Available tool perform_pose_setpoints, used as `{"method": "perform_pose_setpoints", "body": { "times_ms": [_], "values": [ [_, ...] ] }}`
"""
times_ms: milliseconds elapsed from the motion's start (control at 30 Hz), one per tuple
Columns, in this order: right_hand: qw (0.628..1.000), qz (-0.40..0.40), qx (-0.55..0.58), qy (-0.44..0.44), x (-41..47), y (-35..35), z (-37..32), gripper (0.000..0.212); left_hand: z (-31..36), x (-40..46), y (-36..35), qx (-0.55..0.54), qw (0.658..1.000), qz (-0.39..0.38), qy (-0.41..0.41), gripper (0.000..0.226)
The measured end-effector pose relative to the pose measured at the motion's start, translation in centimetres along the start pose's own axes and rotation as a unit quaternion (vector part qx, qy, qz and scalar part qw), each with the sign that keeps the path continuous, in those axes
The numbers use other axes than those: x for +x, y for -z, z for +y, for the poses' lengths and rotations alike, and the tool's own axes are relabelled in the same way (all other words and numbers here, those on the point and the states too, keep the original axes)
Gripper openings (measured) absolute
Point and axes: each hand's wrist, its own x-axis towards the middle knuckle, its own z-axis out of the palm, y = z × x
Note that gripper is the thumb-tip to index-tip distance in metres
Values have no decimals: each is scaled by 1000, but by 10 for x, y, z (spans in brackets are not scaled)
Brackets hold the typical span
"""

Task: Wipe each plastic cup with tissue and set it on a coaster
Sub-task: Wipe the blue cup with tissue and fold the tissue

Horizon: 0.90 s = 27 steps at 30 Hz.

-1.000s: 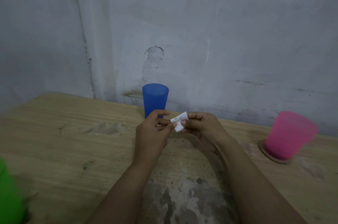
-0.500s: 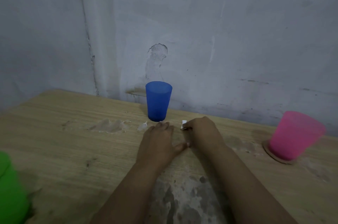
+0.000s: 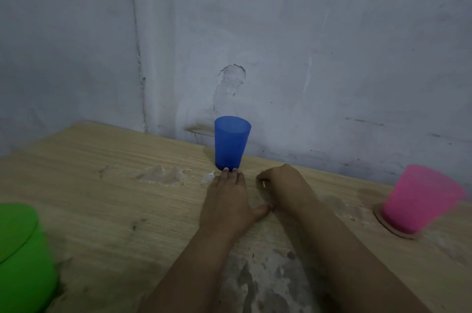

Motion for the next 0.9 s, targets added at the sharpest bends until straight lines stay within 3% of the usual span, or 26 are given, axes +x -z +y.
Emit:
{"method": "perform_pose_setpoints", "body": {
  "times_ms": [100, 300, 467, 667, 767, 900],
  "values": [
    [998, 27, 56, -5, -11, 6, 14, 30, 0, 0, -1, 20, 1000, 1, -4, 98],
    [1000, 12, 12, 19, -11, 3, 16, 31, 0, 0, -2, 22, 1000, -1, -10, 96],
    [996, 77, 46, 14, 8, -7, 4, 25, 0, 2, -4, 21, 1000, 3, -15, 94],
    [997, 24, 31, 60, 11, -1, 12, 24, -2, 2, -4, 19, 1000, 5, -19, 95],
    [999, -18, -22, 21, 17, 1, 11, 29, -1, 2, -4, 20, 1000, 6, -16, 96],
    [998, 57, 15, -13, 24, -4, 1, 22, -1, 2, -3, 22, 1000, 8, -14, 94]
  ]
}}
